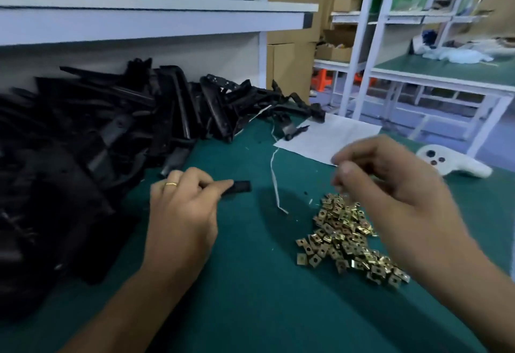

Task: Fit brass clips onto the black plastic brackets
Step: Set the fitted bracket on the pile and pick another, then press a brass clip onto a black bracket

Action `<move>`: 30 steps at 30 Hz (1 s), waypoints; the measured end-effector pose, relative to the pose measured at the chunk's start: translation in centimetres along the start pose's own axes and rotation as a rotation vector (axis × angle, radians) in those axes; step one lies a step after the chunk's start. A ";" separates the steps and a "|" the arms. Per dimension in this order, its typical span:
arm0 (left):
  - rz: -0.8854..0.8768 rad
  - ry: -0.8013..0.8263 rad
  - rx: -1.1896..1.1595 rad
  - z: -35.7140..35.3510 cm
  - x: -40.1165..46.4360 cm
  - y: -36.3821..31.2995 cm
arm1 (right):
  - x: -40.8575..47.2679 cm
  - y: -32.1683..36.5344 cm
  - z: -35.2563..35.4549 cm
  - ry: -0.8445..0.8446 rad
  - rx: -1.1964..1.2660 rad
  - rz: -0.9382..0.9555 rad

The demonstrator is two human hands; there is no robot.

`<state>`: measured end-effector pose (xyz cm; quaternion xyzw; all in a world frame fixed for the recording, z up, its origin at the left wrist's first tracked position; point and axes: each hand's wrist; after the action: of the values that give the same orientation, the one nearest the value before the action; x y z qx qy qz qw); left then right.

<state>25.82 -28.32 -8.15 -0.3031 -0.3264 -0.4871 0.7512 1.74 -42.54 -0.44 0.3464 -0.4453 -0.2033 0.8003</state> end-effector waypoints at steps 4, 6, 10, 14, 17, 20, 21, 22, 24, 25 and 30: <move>-0.093 -0.150 -0.016 0.6 0.6 -2.3 | 5.6 -0.1 -7.4 0.372 0.062 -0.179; -0.021 -0.163 -0.168 1.1 0.7 -2.5 | 7.0 -1.1 -9.5 0.522 0.321 -0.373; 0.301 -0.175 -0.497 1.5 0.6 -2.6 | 6.7 -4.2 -10.8 0.665 0.442 -0.361; 0.559 -0.256 -0.783 0.4 1.0 -1.3 | 6.4 -5.0 -10.0 0.658 0.241 -0.163; 0.602 -0.273 -0.907 -0.1 0.9 -0.3 | 7.1 -4.8 -9.1 0.570 0.214 -0.216; 0.637 -0.277 -0.953 -0.4 0.7 0.2 | 6.8 -5.0 -8.9 0.617 0.310 -0.362; 0.656 -0.276 -0.966 -0.5 0.7 0.3 | 6.8 -5.0 -9.1 0.578 0.429 -0.412; 0.675 -0.266 -0.988 -0.7 0.7 0.4 | 6.9 -4.9 -9.3 0.505 0.575 -0.486; 0.695 -0.220 -1.043 -0.9 0.8 0.4 | 7.0 -4.7 -9.6 0.353 0.824 -0.635; 0.703 -0.188 -1.068 -0.9 0.8 0.4 | 7.0 -4.8 -9.8 0.312 0.882 -0.674; 0.809 -0.218 -0.819 -0.5 0.5 0.3 | 6.6 -4.7 -10.1 0.240 0.804 -0.645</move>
<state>26.37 -28.91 -8.11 -0.7178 -0.0451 -0.2139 0.6611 13.72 -46.13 -3.79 0.7661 -0.2644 -0.2111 0.5465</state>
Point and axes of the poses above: each hand's wrist, its own x-axis towards the middle knuckle, its own z-axis out of the back of the hand, y = z × x, and after that the axes turned 2 degrees about -y, right-handed
